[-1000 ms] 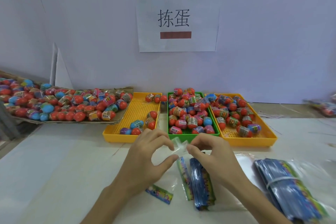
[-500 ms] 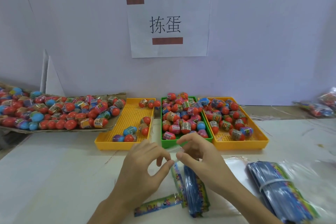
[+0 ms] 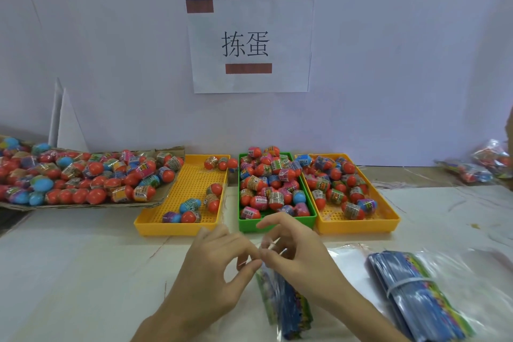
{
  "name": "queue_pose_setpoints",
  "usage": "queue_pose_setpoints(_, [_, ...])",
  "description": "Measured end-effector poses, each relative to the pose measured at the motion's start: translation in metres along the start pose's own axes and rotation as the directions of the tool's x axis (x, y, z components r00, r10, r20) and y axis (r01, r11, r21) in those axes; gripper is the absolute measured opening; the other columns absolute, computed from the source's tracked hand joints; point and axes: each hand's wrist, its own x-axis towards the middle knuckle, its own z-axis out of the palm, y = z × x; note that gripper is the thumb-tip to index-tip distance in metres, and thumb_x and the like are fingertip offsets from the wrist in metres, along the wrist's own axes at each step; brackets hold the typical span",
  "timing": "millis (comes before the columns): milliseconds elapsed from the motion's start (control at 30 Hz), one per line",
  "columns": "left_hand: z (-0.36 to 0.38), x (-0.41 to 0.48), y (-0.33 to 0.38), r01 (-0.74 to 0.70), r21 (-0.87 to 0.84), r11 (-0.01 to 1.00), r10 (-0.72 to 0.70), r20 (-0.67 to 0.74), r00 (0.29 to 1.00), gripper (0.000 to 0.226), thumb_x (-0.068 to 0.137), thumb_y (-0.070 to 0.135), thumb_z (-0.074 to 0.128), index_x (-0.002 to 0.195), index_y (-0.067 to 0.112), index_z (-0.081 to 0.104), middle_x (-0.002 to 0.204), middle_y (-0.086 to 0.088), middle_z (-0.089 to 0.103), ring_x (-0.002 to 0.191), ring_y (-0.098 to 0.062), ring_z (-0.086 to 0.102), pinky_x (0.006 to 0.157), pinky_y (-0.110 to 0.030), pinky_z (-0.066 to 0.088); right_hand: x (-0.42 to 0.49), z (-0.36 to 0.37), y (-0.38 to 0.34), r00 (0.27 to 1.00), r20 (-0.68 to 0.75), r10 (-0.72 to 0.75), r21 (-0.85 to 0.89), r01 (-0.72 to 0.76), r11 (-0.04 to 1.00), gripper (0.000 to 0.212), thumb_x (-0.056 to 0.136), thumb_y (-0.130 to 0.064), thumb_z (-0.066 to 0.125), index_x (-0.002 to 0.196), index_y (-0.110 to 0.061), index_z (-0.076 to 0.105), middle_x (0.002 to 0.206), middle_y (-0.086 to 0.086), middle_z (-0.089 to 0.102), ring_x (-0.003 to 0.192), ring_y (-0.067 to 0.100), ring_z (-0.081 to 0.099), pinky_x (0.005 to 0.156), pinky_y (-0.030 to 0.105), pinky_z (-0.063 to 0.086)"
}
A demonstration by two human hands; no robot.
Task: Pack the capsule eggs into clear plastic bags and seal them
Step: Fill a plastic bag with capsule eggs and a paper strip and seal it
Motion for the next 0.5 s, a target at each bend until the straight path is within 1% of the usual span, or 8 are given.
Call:
queue_pose_setpoints(100, [0.0008,-0.0003,0.0009,0.008,-0.041,0.999,-0.007,0.018,1.0,0.01,0.09,0.045,0.06,0.083,0.037,0.061,0.075,0.023,0.055,0.08,-0.001,0.046,0.068,-0.033,0.042,0.0013,-0.0005,0.0025,0.998,-0.058,-0.005,-0.039,0.002,0.999,0.033,0.083,-0.01,0.077,0.099,-0.035,0.064,0.077,-0.009,0.063,0.065,0.006,0.059,0.06,0.02,0.048])
queue_pose_setpoints(200, [-0.0005,-0.0006,-0.0012,0.027,-0.049,0.998,-0.027,0.013,1.0,0.013,0.09,0.046,0.061,0.082,0.037,0.061,0.072,0.021,0.05,0.079,-0.001,0.046,0.076,-0.034,0.038,0.0017,-0.0016,0.0041,0.996,-0.086,-0.012,-0.056,0.007,0.998,0.029,0.081,-0.009,0.078,0.091,-0.033,0.066,0.068,-0.009,0.057,0.061,0.004,0.053,0.058,0.019,0.044])
queue_pose_setpoints(333, [-0.0013,-0.0009,-0.002,0.047,-0.021,0.999,-0.046,0.025,0.999,0.014,0.088,0.049,0.064,0.08,0.037,0.064,0.072,0.019,0.051,0.08,-0.001,0.046,0.08,-0.031,0.033,0.0019,-0.0041,0.0035,0.993,-0.113,-0.026,-0.09,0.016,0.996,0.034,0.077,-0.006,0.08,0.091,-0.033,0.066,0.068,-0.009,0.055,0.063,0.005,0.051,0.059,0.019,0.044])
queue_pose_setpoints(433, [-0.0007,-0.0013,-0.001,0.074,-0.071,0.995,-0.069,0.07,0.995,0.015,0.086,0.052,0.064,0.08,0.038,0.065,0.078,0.02,0.058,0.085,-0.002,0.048,0.084,-0.032,0.031,0.0021,-0.0072,0.0032,0.995,-0.101,-0.028,-0.067,0.021,0.998,0.038,0.075,-0.001,0.079,0.092,-0.032,0.067,0.068,-0.008,0.053,0.063,0.005,0.05,0.059,0.02,0.042])
queue_pose_setpoints(500, [-0.0001,-0.0014,-0.0013,0.095,-0.13,0.987,-0.078,0.128,0.989,0.018,0.085,0.055,0.063,0.082,0.037,0.067,0.082,0.02,0.062,0.086,-0.002,0.051,0.082,-0.034,0.033,0.0023,-0.0086,0.0033,0.995,-0.094,-0.03,-0.041,0.027,0.999,0.039,0.076,0.002,0.078,0.093,-0.032,0.067,0.069,-0.007,0.055,0.064,0.005,0.051,0.059,0.022,0.043])
